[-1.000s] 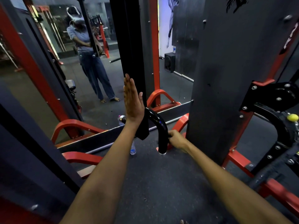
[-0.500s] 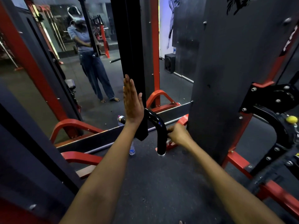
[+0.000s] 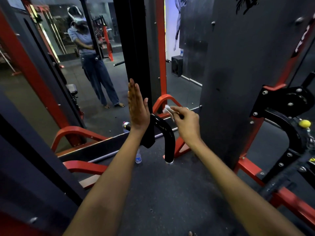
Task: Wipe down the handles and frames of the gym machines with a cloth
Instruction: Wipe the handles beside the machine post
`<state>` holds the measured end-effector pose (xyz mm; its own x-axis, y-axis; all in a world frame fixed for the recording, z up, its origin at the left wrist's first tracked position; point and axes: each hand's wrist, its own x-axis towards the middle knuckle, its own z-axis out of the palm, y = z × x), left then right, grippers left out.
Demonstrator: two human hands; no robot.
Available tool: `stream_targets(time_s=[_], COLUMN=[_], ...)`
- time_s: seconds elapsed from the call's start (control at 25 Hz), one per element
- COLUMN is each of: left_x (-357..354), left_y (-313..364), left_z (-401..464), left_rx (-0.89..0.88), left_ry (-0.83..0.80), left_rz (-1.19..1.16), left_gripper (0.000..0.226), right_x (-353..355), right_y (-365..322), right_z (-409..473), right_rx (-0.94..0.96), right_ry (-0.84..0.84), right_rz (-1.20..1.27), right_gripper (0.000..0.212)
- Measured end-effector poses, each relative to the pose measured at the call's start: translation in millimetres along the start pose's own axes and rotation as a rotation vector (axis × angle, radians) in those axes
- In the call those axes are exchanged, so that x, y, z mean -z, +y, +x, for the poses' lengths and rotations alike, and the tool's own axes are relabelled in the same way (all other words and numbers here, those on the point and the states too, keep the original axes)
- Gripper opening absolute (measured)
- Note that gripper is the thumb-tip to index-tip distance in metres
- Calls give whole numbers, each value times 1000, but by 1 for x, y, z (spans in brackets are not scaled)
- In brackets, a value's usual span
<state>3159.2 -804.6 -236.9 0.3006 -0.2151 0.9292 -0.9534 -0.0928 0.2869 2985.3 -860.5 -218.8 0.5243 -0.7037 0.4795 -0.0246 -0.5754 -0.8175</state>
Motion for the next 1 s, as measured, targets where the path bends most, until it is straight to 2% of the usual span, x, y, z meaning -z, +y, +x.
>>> stream_targets(time_s=[0.08, 0.16, 0.24, 0.32, 0.36, 0.4, 0.48, 0.52, 0.6, 0.72, 0.8, 0.88, 0.92, 1.0], left_x=[-1, -1, 1, 2, 3, 2, 2, 2, 2, 2, 2, 0, -1, -3], left_y=[0, 0, 1, 3, 3, 3, 2, 3, 2, 1, 2, 1, 1, 4], left_z=[-1, -1, 0, 1, 1, 0, -1, 0, 0, -1, 0, 0, 0, 2], left_rx=[-2, -8, -9, 2, 6, 3, 0, 2, 5, 5, 17, 18, 16, 29], left_ry=[5, 3, -3, -12, -14, -11, -12, -21, -31, -26, -31, -28, -28, -35], left_rz=[1, -3, -2, -1, -4, -3, 3, 0, -5, 15, 22, 44, 58, 61], left_gripper=[62, 61, 61, 62, 62, 62, 63, 63, 63, 62, 62, 64, 64, 63], right_x=[-10, -14, -3, 13, 15, 16, 9, 4, -6, -33, -46, -52, -53, -43], right_y=[1, 35, 73, 97, 100, 96, 68, 49, 27, 57, 89, 107, 117, 133], right_z=[-8, -37, -69, -97, -103, -98, -69, -56, -41, -60, -83, -106, -112, -118], right_rx=[276, 407, 372, 325, 317, 332, 375, 384, 473, 559, 414, 351, 385, 293], right_ry=[-88, -136, -165, -294, -282, -230, 0, 12, -65, -289, -428, -487, -494, -537], right_rz=[-116, -164, -251, -398, -389, -336, -322, -338, -353, -469, -493, -481, -564, -652], right_gripper=[31, 28, 31, 26, 26, 29, 31, 29, 28, 33, 30, 29, 32, 32])
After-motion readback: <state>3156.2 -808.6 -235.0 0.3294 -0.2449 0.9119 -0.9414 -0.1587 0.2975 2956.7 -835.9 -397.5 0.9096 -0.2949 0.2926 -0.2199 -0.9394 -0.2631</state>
